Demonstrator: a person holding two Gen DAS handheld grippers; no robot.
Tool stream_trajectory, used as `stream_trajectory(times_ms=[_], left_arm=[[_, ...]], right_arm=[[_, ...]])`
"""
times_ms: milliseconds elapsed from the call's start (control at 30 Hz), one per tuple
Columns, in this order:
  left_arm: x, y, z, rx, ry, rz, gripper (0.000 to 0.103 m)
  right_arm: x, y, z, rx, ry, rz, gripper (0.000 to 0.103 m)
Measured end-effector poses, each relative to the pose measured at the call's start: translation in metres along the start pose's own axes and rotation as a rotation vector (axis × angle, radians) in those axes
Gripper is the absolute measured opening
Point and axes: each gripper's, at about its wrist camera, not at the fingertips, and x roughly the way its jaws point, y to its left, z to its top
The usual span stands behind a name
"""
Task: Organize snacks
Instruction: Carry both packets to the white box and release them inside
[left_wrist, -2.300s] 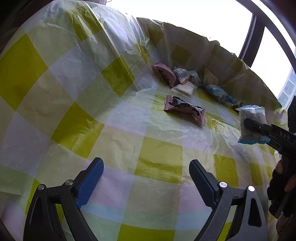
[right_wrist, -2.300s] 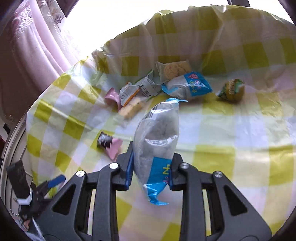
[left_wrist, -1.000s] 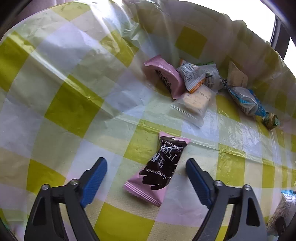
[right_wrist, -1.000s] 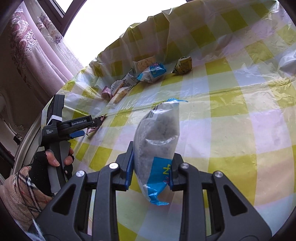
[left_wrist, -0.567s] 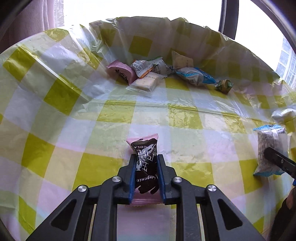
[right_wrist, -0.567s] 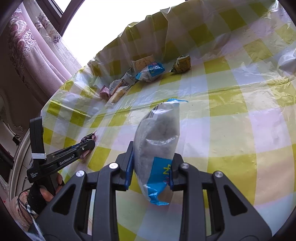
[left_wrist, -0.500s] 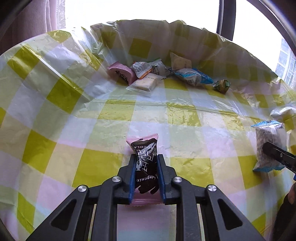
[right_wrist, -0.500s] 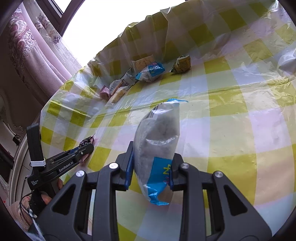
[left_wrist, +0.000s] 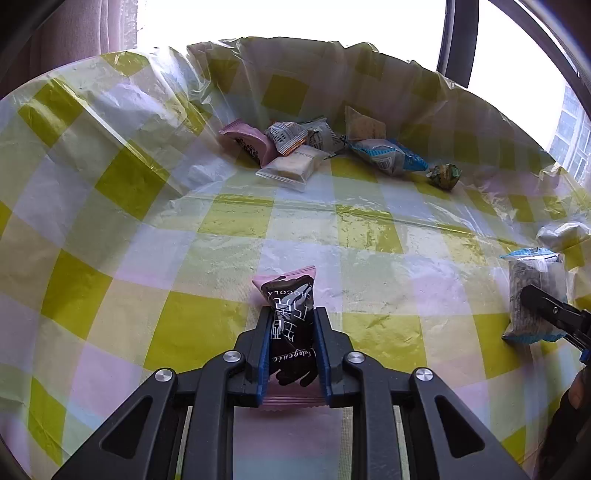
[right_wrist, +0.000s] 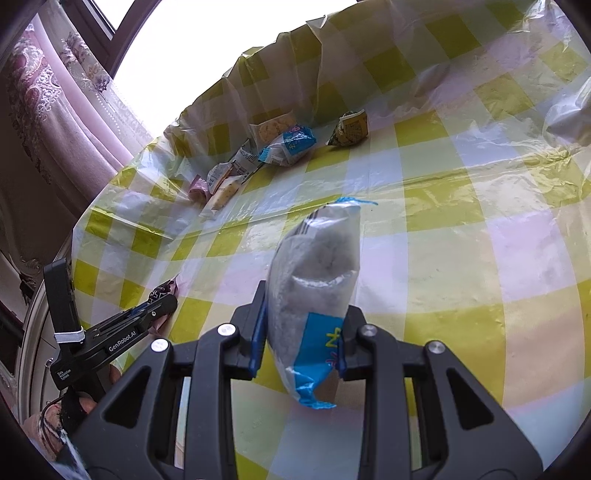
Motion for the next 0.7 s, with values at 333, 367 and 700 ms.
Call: stream_trajectory(times_ms=[333,367,700], left_arm=[[-0.069,-0.027,-0.046,0.045,-0.035,-0.065,0.022],[-0.074,-0.027,-0.051,0.05,-0.032,-0.077,0.022],[-0.109,-0.044,-0.086,0.065,-0.031,-0.184,0.022]], right_arm=[[-0.042,0.018,-0.039,0.07,-0.063,0.014,0.033],[-0.048,0.02,-0.047,0.081,-0.068,0.025,0.033],[-0.098,0.043,-0.092,0.099,-0.087,0.052,0.033]])
